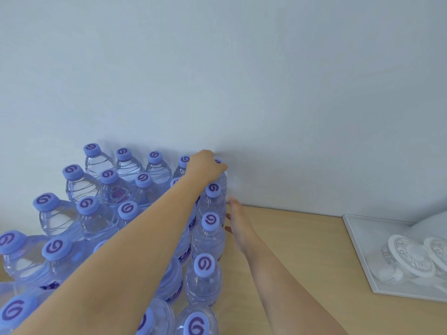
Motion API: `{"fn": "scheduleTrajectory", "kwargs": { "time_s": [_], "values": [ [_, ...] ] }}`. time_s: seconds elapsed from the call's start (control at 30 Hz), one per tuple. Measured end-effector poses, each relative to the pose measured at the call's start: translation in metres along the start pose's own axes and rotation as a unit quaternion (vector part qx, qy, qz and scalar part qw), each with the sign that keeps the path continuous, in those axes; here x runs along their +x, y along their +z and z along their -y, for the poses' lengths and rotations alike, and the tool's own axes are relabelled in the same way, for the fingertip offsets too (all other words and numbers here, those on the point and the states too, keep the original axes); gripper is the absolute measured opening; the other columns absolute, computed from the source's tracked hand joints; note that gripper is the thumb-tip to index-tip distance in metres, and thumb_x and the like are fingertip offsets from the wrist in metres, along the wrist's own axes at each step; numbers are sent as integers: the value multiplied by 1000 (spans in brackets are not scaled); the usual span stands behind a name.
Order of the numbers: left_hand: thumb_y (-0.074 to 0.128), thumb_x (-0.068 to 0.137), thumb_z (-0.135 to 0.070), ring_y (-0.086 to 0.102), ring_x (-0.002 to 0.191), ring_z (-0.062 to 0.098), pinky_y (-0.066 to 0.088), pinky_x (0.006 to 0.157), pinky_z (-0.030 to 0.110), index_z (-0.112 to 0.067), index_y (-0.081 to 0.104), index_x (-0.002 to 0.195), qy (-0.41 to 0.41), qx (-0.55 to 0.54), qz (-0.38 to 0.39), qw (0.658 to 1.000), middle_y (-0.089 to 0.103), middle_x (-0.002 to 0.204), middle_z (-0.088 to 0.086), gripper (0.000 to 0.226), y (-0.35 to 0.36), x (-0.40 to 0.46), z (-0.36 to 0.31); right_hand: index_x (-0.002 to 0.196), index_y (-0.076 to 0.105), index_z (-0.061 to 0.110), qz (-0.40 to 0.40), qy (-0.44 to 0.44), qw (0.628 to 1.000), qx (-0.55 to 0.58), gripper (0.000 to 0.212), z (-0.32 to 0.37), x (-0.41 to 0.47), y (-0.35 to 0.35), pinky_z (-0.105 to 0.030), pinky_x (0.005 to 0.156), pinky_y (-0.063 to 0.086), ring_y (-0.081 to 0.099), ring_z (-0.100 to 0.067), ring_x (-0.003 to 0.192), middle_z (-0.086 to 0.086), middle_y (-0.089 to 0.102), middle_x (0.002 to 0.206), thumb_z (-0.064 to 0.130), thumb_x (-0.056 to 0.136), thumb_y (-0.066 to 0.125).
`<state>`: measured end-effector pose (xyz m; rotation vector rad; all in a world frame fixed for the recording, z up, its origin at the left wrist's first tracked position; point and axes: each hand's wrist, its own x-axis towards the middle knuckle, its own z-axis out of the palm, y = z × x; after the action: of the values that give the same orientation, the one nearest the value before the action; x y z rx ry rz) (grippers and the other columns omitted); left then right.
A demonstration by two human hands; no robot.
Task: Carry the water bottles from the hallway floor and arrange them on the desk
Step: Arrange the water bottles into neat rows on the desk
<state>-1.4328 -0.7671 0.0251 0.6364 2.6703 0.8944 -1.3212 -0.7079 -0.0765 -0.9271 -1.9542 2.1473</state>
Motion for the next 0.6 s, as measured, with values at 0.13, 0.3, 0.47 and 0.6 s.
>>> {"fn": "scheduleTrajectory", "kwargs": {
  "time_s": [0.13,0.3,0.47,0.6],
  "values": [
    [58,87,-22,28,49,14,19,44,28,-13,27,59,-3,33,-17,999,30,56,2,42,9,5,3,121,57,23,20,5,1000,-6,42,-2,10,6,-33,96,44,55,-11,112,2,61,121,40,98,26],
    [55,89,-26,27,49,14,19,44,28,-12,25,58,17,74,-10,997,30,56,2,45,8,7,4,127,53,28,34,8,999,5,43,-4,14,7,-29,96,42,52,-7,116,8,58,126,41,98,25],
    [57,88,-27,26,50,13,19,46,28,-12,25,56,60,76,0,995,29,56,3,47,5,7,6,129,53,29,39,-1,999,20,42,-4,13,9,-18,77,43,55,-4,112,10,60,124,40,99,25],
    [57,88,-27,25,51,13,19,47,28,-12,26,57,67,69,-3,995,29,57,3,47,5,7,8,131,51,28,37,-8,999,25,43,-5,13,10,-16,80,45,55,-4,113,8,60,126,39,100,23]
  ]
}}
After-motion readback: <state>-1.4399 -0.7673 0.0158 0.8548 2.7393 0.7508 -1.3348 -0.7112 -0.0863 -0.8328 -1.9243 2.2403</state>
